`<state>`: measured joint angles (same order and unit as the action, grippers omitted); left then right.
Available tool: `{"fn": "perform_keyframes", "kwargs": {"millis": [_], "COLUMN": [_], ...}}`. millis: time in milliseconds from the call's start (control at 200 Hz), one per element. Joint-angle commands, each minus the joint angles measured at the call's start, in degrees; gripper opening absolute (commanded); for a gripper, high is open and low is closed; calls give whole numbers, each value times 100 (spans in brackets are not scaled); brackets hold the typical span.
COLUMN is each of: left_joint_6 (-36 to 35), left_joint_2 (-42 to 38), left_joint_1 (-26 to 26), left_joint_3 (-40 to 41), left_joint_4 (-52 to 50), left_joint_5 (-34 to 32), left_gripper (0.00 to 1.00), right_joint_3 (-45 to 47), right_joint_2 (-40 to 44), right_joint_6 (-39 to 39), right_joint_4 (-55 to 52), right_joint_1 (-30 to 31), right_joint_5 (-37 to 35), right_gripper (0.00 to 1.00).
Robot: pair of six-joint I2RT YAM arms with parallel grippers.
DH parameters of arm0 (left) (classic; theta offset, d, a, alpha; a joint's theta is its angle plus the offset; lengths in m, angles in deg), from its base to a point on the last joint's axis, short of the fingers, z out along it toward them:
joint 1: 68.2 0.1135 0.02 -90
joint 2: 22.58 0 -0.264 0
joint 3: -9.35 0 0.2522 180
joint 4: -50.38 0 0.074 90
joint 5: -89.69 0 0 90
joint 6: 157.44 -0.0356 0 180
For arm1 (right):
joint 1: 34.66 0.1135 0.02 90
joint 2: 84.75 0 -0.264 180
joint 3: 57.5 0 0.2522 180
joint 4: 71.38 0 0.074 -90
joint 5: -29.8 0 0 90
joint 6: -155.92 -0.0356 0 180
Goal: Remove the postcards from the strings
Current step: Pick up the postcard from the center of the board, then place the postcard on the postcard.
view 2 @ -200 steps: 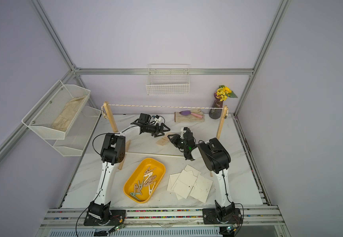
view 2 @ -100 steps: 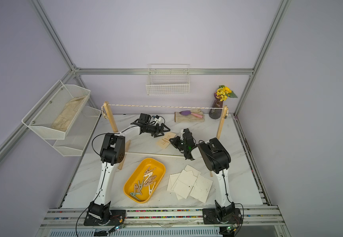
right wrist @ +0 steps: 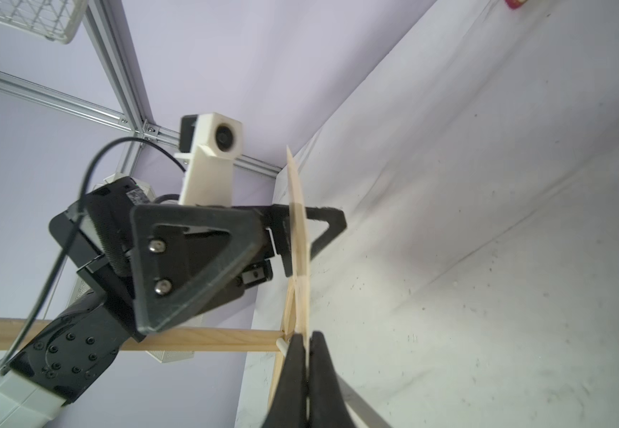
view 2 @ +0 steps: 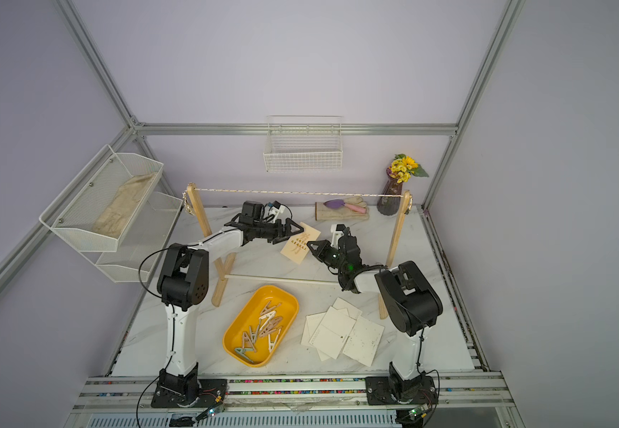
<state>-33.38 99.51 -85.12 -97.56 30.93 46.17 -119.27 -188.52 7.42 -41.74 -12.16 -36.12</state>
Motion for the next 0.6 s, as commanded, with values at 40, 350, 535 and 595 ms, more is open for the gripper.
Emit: {"fn": "perform_keyframes", "kwargs": {"millis": [40,350,535,595], "left_joint_6": [411,-320,-2213,-2951], "left_joint_2": [-1044,-2611,-3718,-4037], "left_joint_1": [-12,-142,-683,-966], "left_joint_3": [782,2334,2984,3135], "left_joint_4": [1708,1937,984,574], "left_joint_5": [280,491,204,-38], "left_gripper": [100,100,100,100], "right_joint_3": [552,1562,2060,2255], "right_joint_2": [1018,4038,5165,5376], "right_joint_6": [490,1499,1779,1790], "right_joint_4": [-1189,-4423,-5944,-6198], "right_joint_1": [10,29,111,161], "right_joint_5": [90,66,251,273], "right_gripper": [0,0,0,0]}}
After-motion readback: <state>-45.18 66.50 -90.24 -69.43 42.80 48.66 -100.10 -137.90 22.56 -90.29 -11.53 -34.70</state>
